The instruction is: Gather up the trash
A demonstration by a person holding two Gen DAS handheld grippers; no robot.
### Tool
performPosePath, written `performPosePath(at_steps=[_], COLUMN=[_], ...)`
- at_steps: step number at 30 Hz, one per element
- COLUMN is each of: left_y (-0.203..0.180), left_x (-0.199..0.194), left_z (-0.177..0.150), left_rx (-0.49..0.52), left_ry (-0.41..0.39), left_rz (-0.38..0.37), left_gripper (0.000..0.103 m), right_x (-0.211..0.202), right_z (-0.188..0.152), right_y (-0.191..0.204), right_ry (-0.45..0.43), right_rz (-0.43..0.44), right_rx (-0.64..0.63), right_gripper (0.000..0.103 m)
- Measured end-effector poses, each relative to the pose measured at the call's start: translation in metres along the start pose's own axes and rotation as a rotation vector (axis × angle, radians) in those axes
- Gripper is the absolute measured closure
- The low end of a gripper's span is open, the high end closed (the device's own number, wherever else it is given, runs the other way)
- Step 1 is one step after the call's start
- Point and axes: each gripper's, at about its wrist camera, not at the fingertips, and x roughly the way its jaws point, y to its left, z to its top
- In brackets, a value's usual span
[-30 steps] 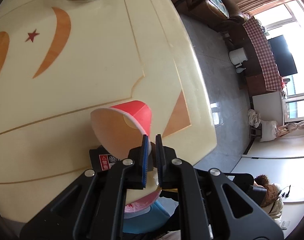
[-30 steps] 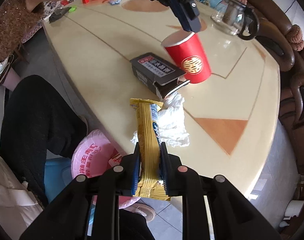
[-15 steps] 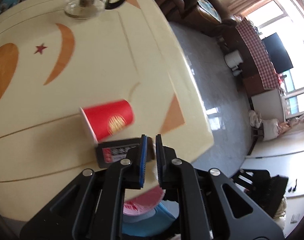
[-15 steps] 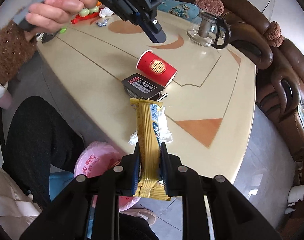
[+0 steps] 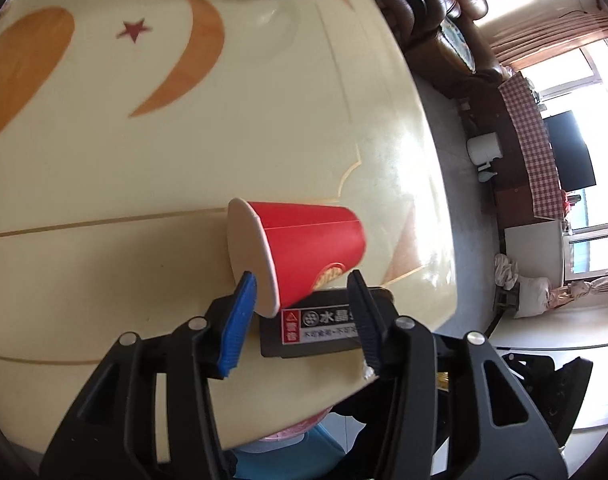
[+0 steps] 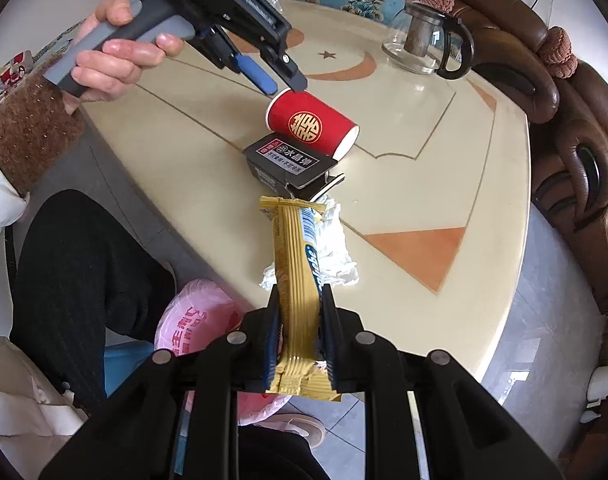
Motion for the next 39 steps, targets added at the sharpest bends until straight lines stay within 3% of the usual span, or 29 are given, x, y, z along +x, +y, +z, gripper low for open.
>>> performPosePath(at_steps=[5,6,12,14,16,18,27,39], left_y=[0.002,0.001,-0.010,-0.018,-0.026,-0.034,-0.063,-0.112], left_x=[0.022,0.026,0.026,0.024,0.021,0.018,-0.015,-0.080], left_z=[0.005,0.005,0.005,0.004,0.004,0.004,-0.012,-0.102], left_rx=[0.000,0.000,0.017,0.037,0.050,0.051,0.106,0.255], left_ry=[0.032,0.037,0.033,0.027,0.014,-0.001,-0.064,-0.146], left_rz=[-0.022,-0.029,-0.084,-0.077,-0.054,-0.011,0.045,0.174], left_gripper=[0.059,0.067,0.083,0.087,0.099,0.099,0.099,0.099], right_x=[0.009,0.010,0.012,0.010,0.008,0.004,-0.020,-0.064], right_z=[0.001,0.001,0.002,0.001,0.001,0.000,-0.003,-0.013], right_y=[0.000,-0.001,-0.004,-0.004,-0.004,-0.005,-0.007,0.020], right_ry=[0.020,0.024,0.026,0.019,0.015,0.007,-0.041,-0.110], right_rz=[0.002,0.003,0.001,-0.007,-0.015,-0.027,-0.073,-0.154], right_rx=[-0.008,-0.008,0.002,0.007,0.012,0.019,0.052,0.089], right_gripper=[0.084,0.084,0.084,0.084,0.084,0.084,0.084,0.084])
